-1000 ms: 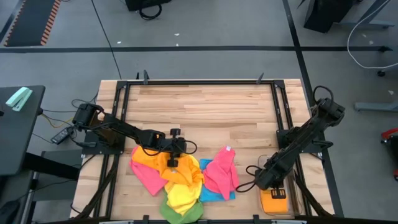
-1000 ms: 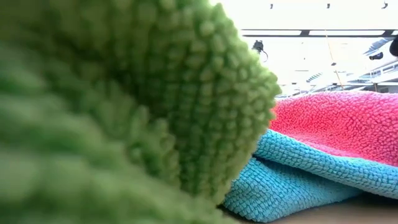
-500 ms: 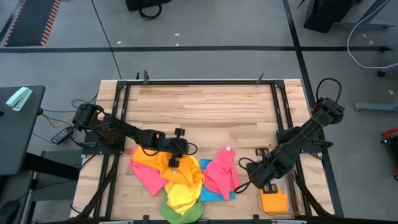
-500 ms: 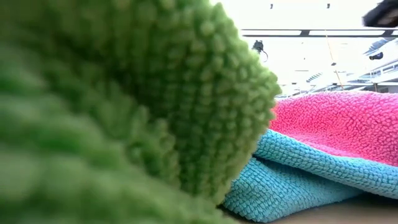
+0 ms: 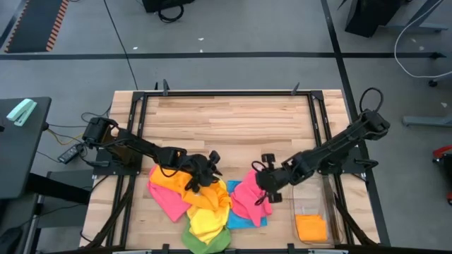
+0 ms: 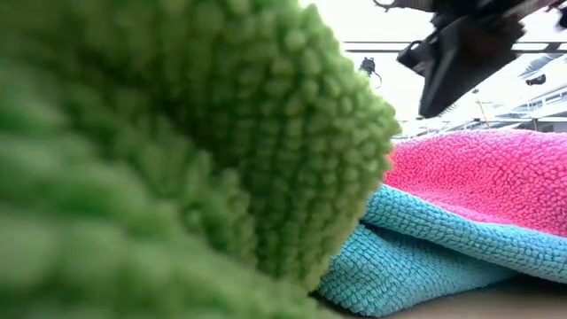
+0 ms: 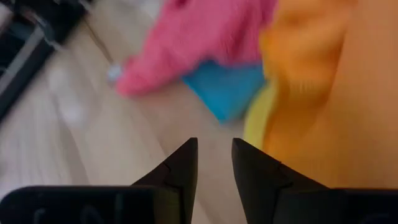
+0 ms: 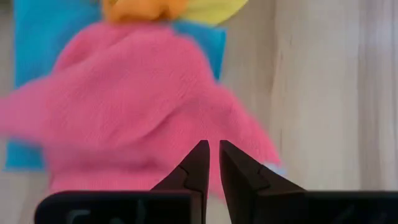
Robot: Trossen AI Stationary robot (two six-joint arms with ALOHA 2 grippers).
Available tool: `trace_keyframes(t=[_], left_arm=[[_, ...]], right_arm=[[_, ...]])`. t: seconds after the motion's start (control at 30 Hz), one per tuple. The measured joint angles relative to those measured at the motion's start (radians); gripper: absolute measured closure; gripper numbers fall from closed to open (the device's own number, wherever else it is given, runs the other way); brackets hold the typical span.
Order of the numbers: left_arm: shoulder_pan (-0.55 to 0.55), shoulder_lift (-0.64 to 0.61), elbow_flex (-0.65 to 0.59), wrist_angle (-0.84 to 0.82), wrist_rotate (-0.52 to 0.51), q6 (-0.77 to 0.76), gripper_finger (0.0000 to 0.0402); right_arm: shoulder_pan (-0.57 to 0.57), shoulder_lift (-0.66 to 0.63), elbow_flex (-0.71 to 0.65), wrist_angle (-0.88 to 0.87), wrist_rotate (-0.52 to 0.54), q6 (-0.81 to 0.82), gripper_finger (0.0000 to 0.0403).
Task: Fold microfiber towels
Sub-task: Fold the pink towel
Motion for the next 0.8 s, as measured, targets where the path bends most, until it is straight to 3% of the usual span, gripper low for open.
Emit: trace_keyframes(t=[0.1,0.23,0.4,0.57,0.7,0.8], left_arm=[[0.001,0.0,0.0,0.068,0.001,-0.002,0.0294],[0.001,0.0,0.0,0.079,0.0,-0.001,0.0294],[0.028,0.0,0.0,0.083,0.003,-0.031,0.0294],[0.072,0.0,0.0,0.107,-0.001,-0.043,0.0294],[0.098,0.0,0.0,0.127,0.001,-0.068,0.0294],[0.112,0.0,0.0,0.127,0.001,-0.089,0.0294]], right_arm=[[-0.049,0.0,-0.045,0.041,0.045,0.037,0.0358],[-0.116,0.0,-0.106,0.031,-0.015,0.052,0.0335],[-0.179,0.0,-0.131,0.039,-0.078,-0.007,0.0261],[-0.236,0.031,-0.155,0.036,-0.103,0.066,0.0202],[-0.265,0.049,-0.175,0.033,-0.198,0.109,0.0185],[-0.272,0.049,-0.195,0.06,-0.204,0.115,0.0183]])
